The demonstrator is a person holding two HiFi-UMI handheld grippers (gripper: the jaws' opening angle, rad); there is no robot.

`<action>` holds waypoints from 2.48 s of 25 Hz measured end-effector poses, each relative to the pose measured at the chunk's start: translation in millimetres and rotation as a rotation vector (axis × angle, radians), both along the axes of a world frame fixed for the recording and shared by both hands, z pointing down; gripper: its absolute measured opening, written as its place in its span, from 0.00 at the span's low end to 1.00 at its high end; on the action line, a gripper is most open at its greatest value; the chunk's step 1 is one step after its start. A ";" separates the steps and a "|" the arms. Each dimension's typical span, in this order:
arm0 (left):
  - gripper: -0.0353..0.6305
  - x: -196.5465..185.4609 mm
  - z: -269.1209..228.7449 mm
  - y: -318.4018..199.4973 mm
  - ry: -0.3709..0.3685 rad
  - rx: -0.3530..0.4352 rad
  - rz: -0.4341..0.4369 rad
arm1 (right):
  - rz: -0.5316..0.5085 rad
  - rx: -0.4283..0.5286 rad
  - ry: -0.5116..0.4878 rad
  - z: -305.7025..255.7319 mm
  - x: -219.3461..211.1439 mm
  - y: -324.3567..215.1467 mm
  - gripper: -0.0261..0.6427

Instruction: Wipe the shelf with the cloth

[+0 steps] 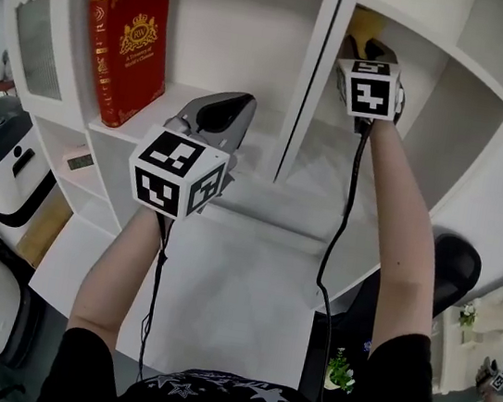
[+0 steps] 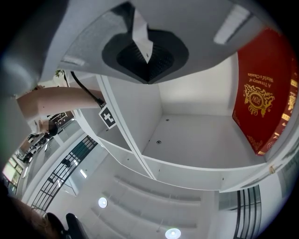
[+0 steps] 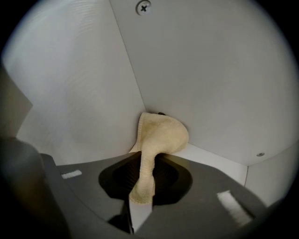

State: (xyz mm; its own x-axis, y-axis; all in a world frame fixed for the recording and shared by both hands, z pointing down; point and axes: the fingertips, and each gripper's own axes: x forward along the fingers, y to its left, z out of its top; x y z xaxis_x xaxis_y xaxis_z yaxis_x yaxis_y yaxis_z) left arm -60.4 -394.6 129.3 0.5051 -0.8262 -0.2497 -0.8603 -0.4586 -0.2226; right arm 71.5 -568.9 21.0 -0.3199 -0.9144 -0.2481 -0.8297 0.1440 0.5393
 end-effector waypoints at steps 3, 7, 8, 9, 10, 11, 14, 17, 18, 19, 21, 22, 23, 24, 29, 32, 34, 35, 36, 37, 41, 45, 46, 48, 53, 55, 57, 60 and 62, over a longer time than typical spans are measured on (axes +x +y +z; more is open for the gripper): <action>0.06 3.1 0.4 -3.0 -0.004 -0.002 0.013 | 0.051 0.020 0.036 2.1 8.0 -0.5 0.16; 0.06 6.9 -1.8 -6.8 -0.010 0.010 0.012 | 0.113 0.002 0.027 8.7 29.3 -3.8 0.16; 0.06 7.9 -1.6 -7.8 -0.008 0.011 0.014 | 0.129 -0.006 0.008 9.9 37.4 -4.1 0.16; 0.06 9.2 -1.1 -8.9 -0.005 0.009 0.018 | 0.146 -0.013 -0.010 10.9 46.3 -4.2 0.16; 0.06 10.5 -0.6 -10.1 -0.002 0.007 0.022 | 0.165 -0.018 -0.026 11.5 55.4 -4.2 0.16; 0.06 11.8 -0.3 -11.2 0.000 0.006 0.026 | 0.183 -0.022 -0.038 12.0 64.4 -4.2 0.16; 0.06 16.2 -0.9 -13.2 0.010 0.005 0.043 | 0.232 -0.040 -0.069 13.2 88.5 -3.6 0.16; 0.06 20.7 -3.4 -12.5 0.018 0.012 0.060 | 0.280 -0.048 -0.113 9.7 109.0 -0.7 0.16; 0.06 22.2 -4.0 -11.9 0.020 0.014 0.067 | 0.296 -0.049 -0.132 8.3 116.5 0.3 0.16; 0.06 23.8 -4.5 -11.3 0.022 0.016 0.073 | 0.314 -0.051 -0.153 7.2 124.8 1.2 0.16; 0.06 26.7 -5.2 -10.5 0.024 0.018 0.085 | 0.342 -0.066 -0.197 6.5 139.9 2.9 0.16; 0.06 27.7 -5.4 -10.3 0.024 0.019 0.089 | 0.349 -0.079 -0.220 7.6 144.9 3.4 0.16; 0.06 28.5 -5.6 -10.0 0.024 0.020 0.093 | 0.356 -0.091 -0.244 9.0 148.8 4.0 0.16; 0.06 29.2 -5.7 -9.6 0.024 0.021 0.098 | 0.368 -0.100 -0.266 10.2 152.4 5.2 0.16; 0.06 30.3 -5.4 -6.1 0.021 0.025 0.112 | 0.388 -0.108 -0.368 8.5 160.0 7.4 0.16; 0.06 28.3 -5.9 -5.4 0.024 0.025 0.114 | 0.427 -0.113 -0.401 8.0 170.4 10.8 0.16; 0.06 26.9 -5.5 -5.1 0.025 0.025 0.114 | 0.427 -0.125 -0.405 10.1 170.5 9.9 0.16; 0.06 26.3 -5.0 -5.0 0.025 0.024 0.113 | 0.433 -0.126 -0.404 10.8 170.9 10.6 0.16; 0.06 25.8 -4.4 -4.9 0.025 0.024 0.112 | 0.442 -0.122 -0.400 10.9 171.5 12.1 0.16; 0.06 25.2 -3.8 -4.6 0.026 0.024 0.111 | 0.447 -0.117 -0.394 11.1 171.2 14.0 0.16; 0.06 22.2 -2.6 -3.3 0.038 0.016 0.104 | 0.416 -0.137 -0.356 19.7 156.1 19.9 0.16; 0.06 20.7 -3.1 1.3 0.041 0.014 0.099 | 0.339 -0.150 -0.318 26.8 128.3 25.4 0.16; 0.06 20.4 -3.5 3.1 0.039 0.016 0.098 | 0.327 -0.160 -0.310 29.8 121.8 26.7 0.16; 0.06 19.2 -3.9 7.1 0.038 0.018 0.096 | 0.300 -0.182 -0.295 36.4 108.1 28.3 0.16; 0.06 13.1 -3.2 14.4 0.044 0.017 0.084 | 0.165 -0.143 -0.232 31.7 60.6 28.0 0.16; 0.06 12.0 -2.3 16.0 0.043 0.014 0.082 | 0.119 -0.142 -0.206 33.8 43.6 26.2 0.16; 0.06 10.2 0.1 16.3 0.042 0.009 0.079 | 0.086 -0.143 -0.180 38.3 29.4 22.2 0.16; 0.06 6.4 4.0 15.2 0.043 0.003 0.068 | 0.063 -0.156 -0.157 48.6 15.4 12.7 0.16; 0.06 5.2 5.9 14.4 0.045 -0.001 0.065 | 0.063 -0.169 -0.154 53.3 11.4 8.8 0.16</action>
